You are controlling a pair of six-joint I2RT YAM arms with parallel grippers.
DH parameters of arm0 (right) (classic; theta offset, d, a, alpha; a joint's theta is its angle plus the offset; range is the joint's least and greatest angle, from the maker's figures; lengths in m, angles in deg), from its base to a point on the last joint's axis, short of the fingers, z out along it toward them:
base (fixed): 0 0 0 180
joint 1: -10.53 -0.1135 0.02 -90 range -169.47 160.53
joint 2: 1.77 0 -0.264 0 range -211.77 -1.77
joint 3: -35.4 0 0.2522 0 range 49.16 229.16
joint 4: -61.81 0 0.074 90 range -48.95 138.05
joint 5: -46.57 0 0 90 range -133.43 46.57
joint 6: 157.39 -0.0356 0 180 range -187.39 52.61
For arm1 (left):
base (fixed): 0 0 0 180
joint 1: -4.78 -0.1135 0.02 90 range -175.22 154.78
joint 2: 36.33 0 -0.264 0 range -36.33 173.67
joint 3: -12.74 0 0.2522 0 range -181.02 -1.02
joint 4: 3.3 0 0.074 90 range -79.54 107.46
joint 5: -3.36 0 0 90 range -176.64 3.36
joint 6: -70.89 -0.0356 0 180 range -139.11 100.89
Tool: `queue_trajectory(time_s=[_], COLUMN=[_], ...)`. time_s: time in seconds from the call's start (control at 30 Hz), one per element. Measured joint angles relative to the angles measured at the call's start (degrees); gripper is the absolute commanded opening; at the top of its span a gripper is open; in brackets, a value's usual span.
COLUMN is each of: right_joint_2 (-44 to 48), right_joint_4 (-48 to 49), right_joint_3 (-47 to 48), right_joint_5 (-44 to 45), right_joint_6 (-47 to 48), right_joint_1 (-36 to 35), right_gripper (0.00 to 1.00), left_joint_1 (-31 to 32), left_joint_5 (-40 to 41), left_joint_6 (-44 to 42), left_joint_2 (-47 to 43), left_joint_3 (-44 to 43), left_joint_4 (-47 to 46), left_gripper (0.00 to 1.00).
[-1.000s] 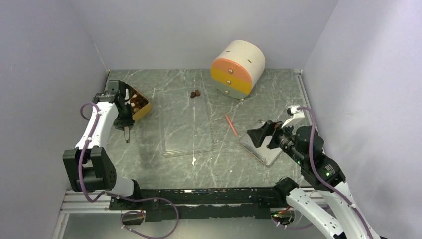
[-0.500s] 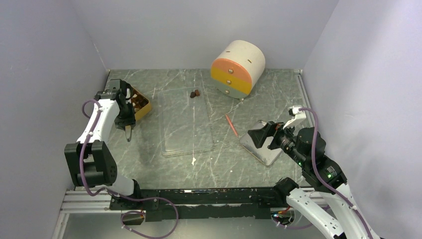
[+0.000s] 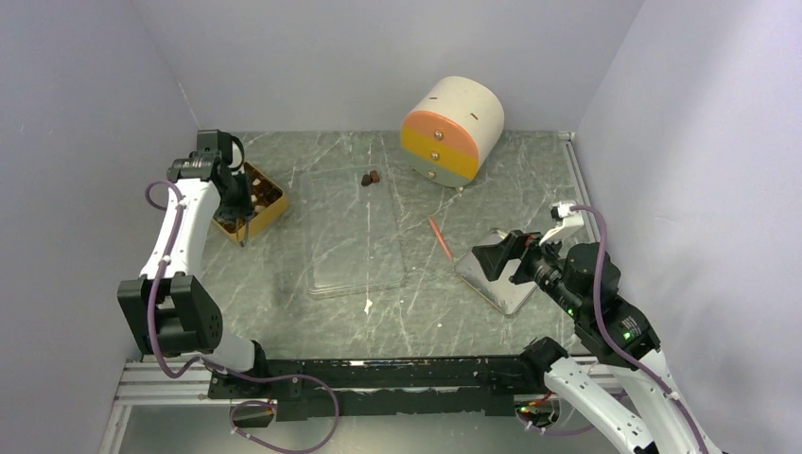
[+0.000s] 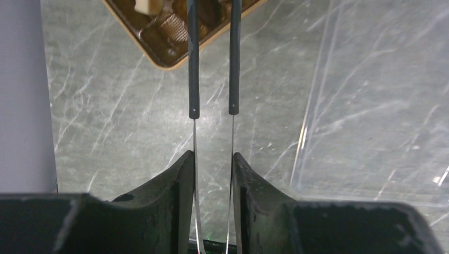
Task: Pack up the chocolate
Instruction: Place the fake chocolate in the packing box.
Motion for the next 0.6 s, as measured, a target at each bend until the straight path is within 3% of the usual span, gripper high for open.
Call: queue_trajectory(time_s=[0.2,0.6], right_joint_2=[-0.4,-3.6], right_joint_4=[0.0,0.0], right_joint_3=[0.0,0.0], right_joint_5=[1.8,4.3], right_joint_6=[0.0,0.0], right_joint_1=[0.0,0.0], right_gripper=[1.0,1.0], left_joint_1=[3.5,20.9], left_joint_5=[-2.6,-5.8], left_joint_6=[-0.9,-2.6], left_joint_2=[-0.3,5.4], left_joint_3=[-3.7,-7.8], left_joint_4=[-0.3,-6.6], left_gripper=[0.33,0.33])
